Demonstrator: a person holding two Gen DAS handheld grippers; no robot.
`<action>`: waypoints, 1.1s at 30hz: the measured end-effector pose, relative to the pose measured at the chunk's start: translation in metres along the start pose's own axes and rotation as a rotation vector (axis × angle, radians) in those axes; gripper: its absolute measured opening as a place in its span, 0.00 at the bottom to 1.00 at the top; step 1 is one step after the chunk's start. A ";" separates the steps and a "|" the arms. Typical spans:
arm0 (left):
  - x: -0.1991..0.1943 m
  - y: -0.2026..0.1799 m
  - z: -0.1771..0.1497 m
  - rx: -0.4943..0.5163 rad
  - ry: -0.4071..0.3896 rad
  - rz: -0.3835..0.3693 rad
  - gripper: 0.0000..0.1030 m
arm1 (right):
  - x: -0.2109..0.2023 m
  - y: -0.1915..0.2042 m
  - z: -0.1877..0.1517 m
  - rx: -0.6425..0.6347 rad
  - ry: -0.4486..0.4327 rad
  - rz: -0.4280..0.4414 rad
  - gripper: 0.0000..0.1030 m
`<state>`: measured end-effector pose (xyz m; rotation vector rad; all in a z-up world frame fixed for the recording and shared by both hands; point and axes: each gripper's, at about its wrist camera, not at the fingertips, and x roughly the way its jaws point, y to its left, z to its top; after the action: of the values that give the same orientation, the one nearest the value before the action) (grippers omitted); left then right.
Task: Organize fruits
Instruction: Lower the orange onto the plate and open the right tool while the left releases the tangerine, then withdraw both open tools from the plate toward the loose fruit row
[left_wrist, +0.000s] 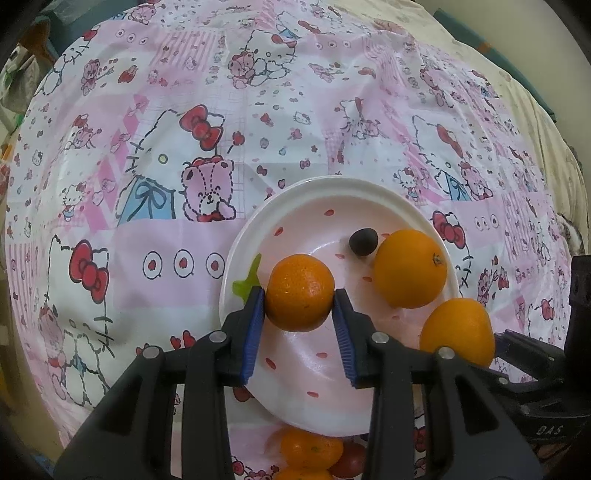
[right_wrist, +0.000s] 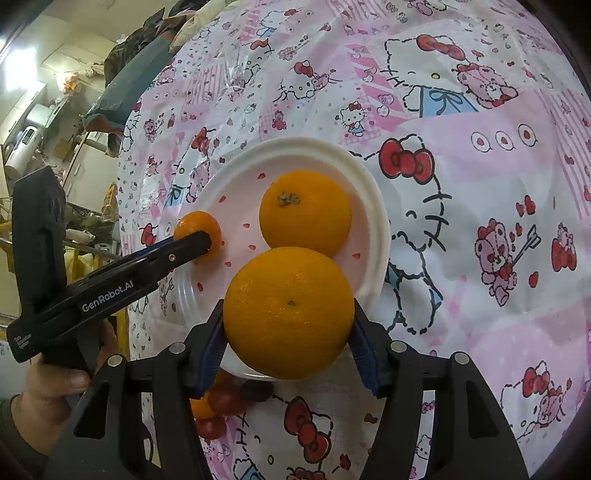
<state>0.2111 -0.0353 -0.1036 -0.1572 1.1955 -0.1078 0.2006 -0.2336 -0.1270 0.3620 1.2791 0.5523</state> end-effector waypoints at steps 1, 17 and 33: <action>0.000 -0.001 0.000 0.003 0.001 0.000 0.33 | -0.001 0.000 -0.001 0.000 -0.002 0.002 0.62; -0.013 -0.008 0.002 0.012 -0.053 -0.003 0.79 | -0.030 -0.011 -0.007 0.014 -0.087 -0.013 0.84; -0.047 0.003 -0.014 -0.017 -0.113 0.027 0.79 | -0.059 -0.012 -0.005 0.061 -0.173 0.038 0.84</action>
<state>0.1810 -0.0257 -0.0662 -0.1600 1.0859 -0.0642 0.1871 -0.2775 -0.0873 0.4761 1.1253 0.5039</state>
